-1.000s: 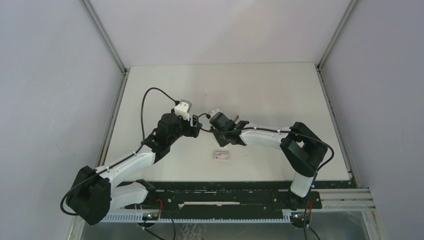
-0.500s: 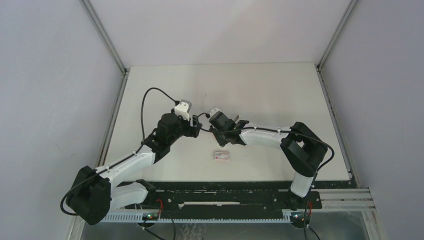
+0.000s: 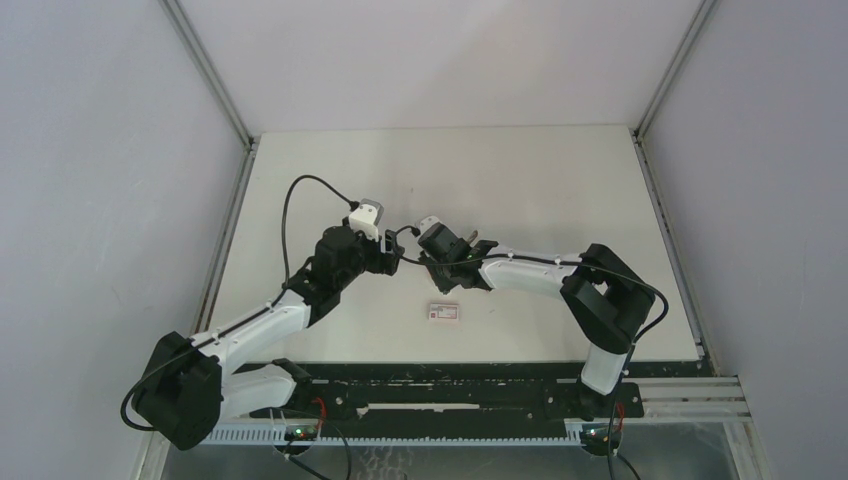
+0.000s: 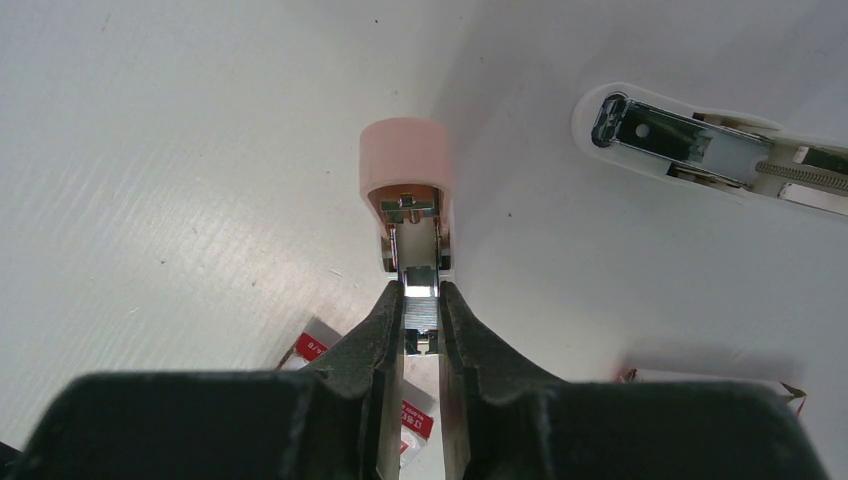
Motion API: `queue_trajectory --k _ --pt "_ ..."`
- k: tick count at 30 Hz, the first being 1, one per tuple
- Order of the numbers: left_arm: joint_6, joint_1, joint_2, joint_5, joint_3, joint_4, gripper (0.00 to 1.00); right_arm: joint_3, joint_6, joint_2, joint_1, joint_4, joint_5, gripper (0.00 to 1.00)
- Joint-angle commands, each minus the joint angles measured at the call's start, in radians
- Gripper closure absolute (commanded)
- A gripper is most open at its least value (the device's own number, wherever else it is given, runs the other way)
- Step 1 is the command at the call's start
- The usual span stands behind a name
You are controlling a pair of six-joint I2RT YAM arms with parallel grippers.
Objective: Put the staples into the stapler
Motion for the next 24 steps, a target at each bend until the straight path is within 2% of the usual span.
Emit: queue_trajectory --k 1,18,20,24 --pt "-0.006 0.003 -0.013 -0.002 -0.011 0.030 0.25 0.038 -0.015 0.003 0.005 0.005 0.004 0.87" --pt "-0.006 0.003 -0.015 -0.005 -0.011 0.029 0.25 0.037 -0.010 0.020 0.005 0.001 0.002 0.88" --pt "-0.007 0.003 -0.016 -0.005 -0.010 0.029 0.25 0.038 -0.010 0.018 0.005 0.000 0.002 0.86" --pt "-0.007 0.003 -0.017 -0.004 -0.013 0.029 0.25 0.037 -0.007 0.010 0.005 -0.001 0.003 0.75"
